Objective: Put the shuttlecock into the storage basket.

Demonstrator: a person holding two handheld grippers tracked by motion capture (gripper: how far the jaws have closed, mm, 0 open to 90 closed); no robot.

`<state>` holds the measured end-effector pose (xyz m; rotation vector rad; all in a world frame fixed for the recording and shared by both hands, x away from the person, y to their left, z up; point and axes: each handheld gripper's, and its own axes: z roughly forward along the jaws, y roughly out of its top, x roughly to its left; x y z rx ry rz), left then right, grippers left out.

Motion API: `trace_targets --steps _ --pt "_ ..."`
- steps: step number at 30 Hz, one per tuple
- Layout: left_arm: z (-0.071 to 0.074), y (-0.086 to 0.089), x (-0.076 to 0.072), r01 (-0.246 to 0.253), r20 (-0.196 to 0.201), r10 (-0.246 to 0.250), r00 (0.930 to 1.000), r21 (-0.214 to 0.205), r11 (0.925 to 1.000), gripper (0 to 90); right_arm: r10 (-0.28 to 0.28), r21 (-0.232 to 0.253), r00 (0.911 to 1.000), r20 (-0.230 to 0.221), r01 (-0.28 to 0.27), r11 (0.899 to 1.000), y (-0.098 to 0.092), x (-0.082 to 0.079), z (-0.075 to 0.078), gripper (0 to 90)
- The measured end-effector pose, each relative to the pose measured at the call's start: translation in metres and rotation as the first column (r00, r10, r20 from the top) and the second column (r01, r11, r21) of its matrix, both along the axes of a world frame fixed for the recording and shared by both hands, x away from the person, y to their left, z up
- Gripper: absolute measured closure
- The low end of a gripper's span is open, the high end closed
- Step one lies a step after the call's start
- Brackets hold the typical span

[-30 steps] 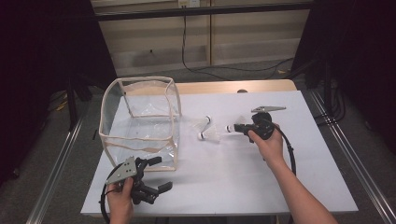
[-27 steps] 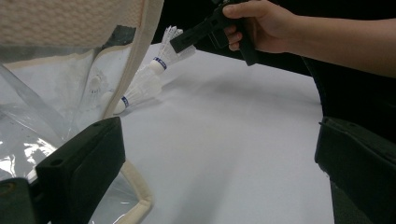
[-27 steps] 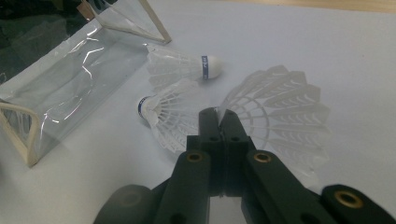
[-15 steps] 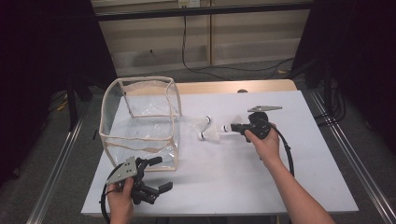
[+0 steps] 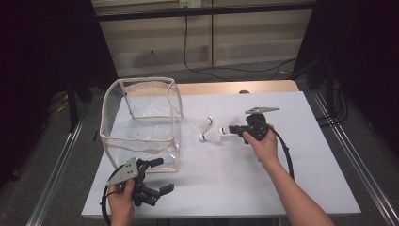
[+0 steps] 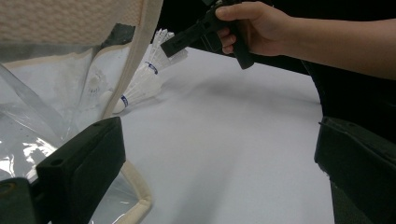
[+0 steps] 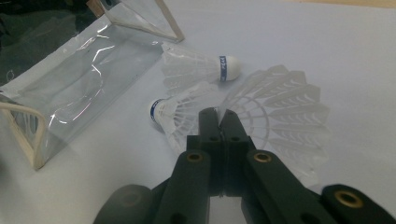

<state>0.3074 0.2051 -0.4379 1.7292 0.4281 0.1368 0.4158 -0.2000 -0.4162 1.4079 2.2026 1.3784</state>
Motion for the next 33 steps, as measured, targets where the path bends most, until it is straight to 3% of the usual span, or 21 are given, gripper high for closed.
trace_targets --steps 33 --pt "-0.001 -0.001 0.000 0.003 -0.004 -0.003 1.0000 0.002 1.0000 2.1 0.029 0.016 0.9996 -0.007 -0.029 0.999 0.012 0.001 -0.006 89.8"
